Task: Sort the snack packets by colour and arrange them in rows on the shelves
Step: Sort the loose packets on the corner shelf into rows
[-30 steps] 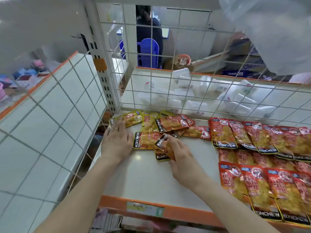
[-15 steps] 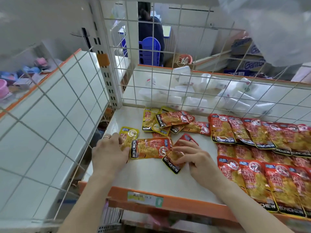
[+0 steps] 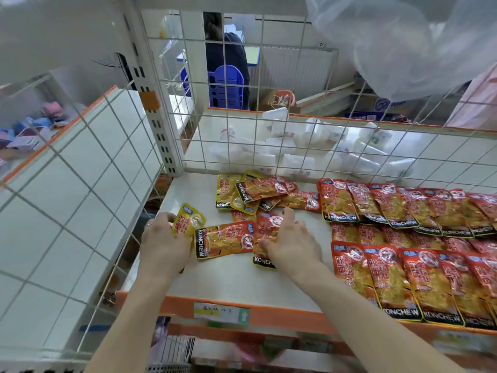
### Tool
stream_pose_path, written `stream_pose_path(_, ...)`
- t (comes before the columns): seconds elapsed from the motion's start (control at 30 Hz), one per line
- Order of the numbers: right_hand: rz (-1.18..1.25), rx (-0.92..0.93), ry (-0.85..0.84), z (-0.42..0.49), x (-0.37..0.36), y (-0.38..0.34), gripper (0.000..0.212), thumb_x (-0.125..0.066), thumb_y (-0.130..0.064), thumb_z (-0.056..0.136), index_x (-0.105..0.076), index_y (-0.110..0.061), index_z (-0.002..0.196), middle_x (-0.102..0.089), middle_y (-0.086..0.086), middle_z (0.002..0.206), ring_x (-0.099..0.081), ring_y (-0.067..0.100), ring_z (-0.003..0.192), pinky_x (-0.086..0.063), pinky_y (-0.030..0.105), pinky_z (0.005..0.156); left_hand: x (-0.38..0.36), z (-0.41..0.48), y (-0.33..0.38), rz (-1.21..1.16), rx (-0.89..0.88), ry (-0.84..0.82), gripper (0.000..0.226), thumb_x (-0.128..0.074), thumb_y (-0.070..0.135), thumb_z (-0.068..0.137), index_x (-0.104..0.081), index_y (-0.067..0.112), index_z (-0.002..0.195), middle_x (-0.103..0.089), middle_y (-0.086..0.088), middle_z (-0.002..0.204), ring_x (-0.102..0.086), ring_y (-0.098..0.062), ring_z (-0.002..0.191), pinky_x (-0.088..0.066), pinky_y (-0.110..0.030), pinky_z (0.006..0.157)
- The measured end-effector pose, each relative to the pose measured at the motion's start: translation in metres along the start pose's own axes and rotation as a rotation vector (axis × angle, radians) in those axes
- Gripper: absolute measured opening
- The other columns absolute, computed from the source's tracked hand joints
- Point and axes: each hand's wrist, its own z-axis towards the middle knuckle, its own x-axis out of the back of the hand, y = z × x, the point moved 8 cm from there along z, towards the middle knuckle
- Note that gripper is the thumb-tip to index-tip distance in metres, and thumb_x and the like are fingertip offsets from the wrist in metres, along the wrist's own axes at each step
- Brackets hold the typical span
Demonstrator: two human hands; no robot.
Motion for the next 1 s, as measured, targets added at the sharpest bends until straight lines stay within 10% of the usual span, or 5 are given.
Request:
stream_pose_path(0.2, 0.424, -0.035, -0.070, 0.005, 0.002, 0.012, 0.022, -0.077, -0.024, 0.081, -0.057, -0.024, 0.073, -0.068, -0.001, 0.084, -0.067, 0.017, 0.085, -0.056, 0.031, 0.074, 0.017, -0.021, 0.017, -0.209, -0.086, 0.111, 0.024, -0.059, 0.005, 0.094, -0.048, 0.014, 0.114, -0.060, -0.006, 0.100, -0.057, -0.026, 0.087, -0.043, -0.039, 0.074)
stream_pose_path(0.33, 0.691, -0.011, -0.066, -0.005, 0.015, 0.025, 0.015, -0.071, -0.016, 0.089, -0.062, -0.028, 0.087, -0.071, -0.002, 0.092, -0.069, 0.011, 0.082, -0.058, 0.027, 0.071, 0.007, -0.035, 0.034, -0.504, -0.042, 0.028, 0.023, -0.062, 0.008, 0.095, -0.051, 0.020, 0.111, -0.060, 0.005, 0.098, -0.059, -0.006, 0.087, -0.047, -0.029, 0.065)
stream_pose_path(0.6, 0.945, 0.041, -0.049, -0.025, 0.064, 0.075, 0.018, -0.068, -0.012, 0.092, -0.064, -0.029, 0.095, -0.072, -0.008, 0.083, -0.071, 0.003, 0.072, -0.054, 0.016, 0.060, -0.059, -0.066, 0.087, -0.785, 0.040, -0.147, 0.026, -0.070, 0.005, 0.089, -0.058, 0.023, 0.101, -0.066, 0.004, 0.096, -0.065, -0.013, 0.089, -0.050, -0.027, 0.069)
stream_pose_path(0.77, 0.928, 0.034, -0.078, -0.027, 0.094, 0.128, 0.020, -0.067, -0.010, 0.092, -0.066, -0.022, 0.109, -0.073, -0.001, 0.103, -0.070, 0.012, 0.095, -0.059, 0.029, 0.080, -0.102, -0.098, 0.125, -0.809, 0.096, -0.234, 0.024, -0.073, 0.008, 0.087, -0.063, 0.027, 0.100, -0.073, -0.001, 0.097, -0.069, -0.026, 0.098, -0.055, -0.054, 0.091)
stream_pose_path(1.0, 0.940, 0.005, -0.016, -0.031, 0.139, 0.229, 0.025, -0.071, -0.013, 0.090, -0.067, -0.015, 0.115, -0.075, -0.002, 0.102, -0.070, 0.015, 0.098, -0.057, 0.033, 0.087, -0.154, -0.153, 0.186, -0.803, 0.125, -0.271, 0.022, -0.069, 0.000, 0.088, -0.068, 0.021, 0.092, -0.074, -0.002, 0.089, -0.070, -0.028, 0.093, -0.055, -0.044, 0.084)
